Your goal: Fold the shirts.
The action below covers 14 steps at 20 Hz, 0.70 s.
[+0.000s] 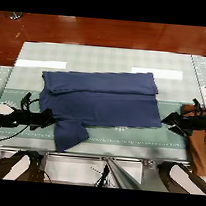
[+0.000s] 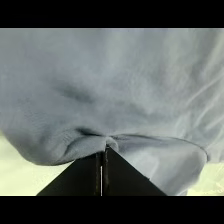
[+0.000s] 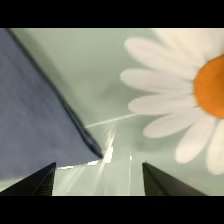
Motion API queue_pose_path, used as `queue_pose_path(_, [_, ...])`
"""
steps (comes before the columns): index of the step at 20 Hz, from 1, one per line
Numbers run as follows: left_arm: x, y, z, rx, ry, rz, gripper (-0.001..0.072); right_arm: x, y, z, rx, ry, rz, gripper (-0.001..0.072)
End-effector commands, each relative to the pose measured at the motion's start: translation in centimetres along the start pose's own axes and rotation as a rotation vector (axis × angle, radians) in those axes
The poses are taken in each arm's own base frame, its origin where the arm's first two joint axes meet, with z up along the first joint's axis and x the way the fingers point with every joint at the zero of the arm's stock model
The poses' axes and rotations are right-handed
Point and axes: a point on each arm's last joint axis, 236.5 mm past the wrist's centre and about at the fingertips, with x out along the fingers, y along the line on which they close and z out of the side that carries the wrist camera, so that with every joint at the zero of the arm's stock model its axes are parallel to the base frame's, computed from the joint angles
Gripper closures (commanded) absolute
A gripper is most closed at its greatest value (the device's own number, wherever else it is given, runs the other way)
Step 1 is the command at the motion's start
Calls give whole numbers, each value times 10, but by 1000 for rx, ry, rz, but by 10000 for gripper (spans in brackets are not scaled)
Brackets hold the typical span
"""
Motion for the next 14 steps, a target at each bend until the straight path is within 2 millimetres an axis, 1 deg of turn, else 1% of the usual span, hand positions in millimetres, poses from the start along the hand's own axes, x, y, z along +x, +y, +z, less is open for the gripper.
queue_pose_path(1, [0, -3, 1, -14, -5, -13, 689, 15, 7, -24, -58, 113, -21, 93])
queue_pose_path(3, [0, -4, 0, -14, 0, -14, 689, 25, 17, -16, -58, 97, 10, 93])
queue_pose_path(5, [0, -4, -1, -14, 4, -14, 689, 30, 35, 0, -25, 45, 92, 93])
queue_pose_path(8, [0, -5, -4, -11, 14, -19, 689, 29, 57, 26, 6, -25, 188, 94])
queue_pose_path(9, [1, -5, -4, -9, 14, -18, 689, 27, 66, 32, -6, -34, 221, 128])
queue_pose_path(10, [0, -5, -2, -9, 9, -18, 689, 25, 73, 35, -18, -25, 248, 263])
queue_pose_path(11, [0, -5, 0, -9, 0, -17, 689, 25, 79, 32, -57, 4, 263, 440])
queue_pose_path(12, [0, -5, 1, -9, -3, -17, 689, 26, 83, 26, -133, 40, 268, 646])
queue_pose_path(13, [-1, -6, 2, -6, -7, -19, 689, 26, 84, 21, -188, 79, 255, 695])
queue_pose_path(14, [-4, -9, 5, 10, -11, -23, 689, 23, 82, 23, -225, 95, 228, 695])
